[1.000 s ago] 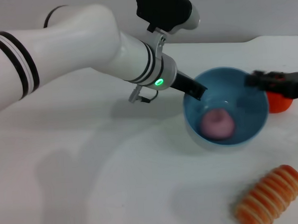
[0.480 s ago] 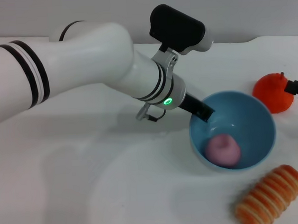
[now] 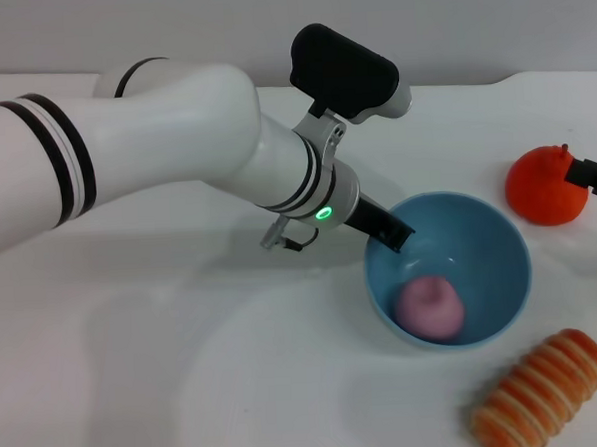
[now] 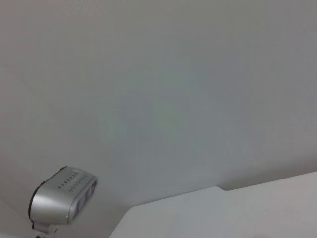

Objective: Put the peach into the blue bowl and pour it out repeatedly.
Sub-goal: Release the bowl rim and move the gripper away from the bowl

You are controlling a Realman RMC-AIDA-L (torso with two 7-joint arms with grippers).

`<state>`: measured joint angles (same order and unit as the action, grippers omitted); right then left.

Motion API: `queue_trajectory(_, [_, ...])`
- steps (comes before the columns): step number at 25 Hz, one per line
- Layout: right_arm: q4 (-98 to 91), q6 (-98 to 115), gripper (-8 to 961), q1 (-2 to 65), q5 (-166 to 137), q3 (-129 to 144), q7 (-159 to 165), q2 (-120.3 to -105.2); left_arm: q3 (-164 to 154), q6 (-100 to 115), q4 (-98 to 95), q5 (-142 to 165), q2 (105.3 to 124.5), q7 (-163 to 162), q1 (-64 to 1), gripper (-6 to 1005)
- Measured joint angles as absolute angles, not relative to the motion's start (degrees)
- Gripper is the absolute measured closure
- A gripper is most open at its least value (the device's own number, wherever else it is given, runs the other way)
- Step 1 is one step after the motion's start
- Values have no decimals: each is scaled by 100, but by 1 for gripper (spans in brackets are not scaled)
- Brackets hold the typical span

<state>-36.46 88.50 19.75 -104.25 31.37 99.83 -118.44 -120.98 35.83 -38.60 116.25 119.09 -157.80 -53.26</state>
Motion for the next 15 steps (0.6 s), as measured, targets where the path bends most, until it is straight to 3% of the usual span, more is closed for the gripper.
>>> queue_trajectory(11, [-3601,8854,421,1928,-10414,3113,9915,-11851,-12296,3545,-3873,11643,11907,-15773,-5241,959])
queue_trajectory(15, [-3551,8856,415,1913,-10414,3111,9835,-11857,-12229,3556,-3934,11649,11890,-15769,-5222,810])
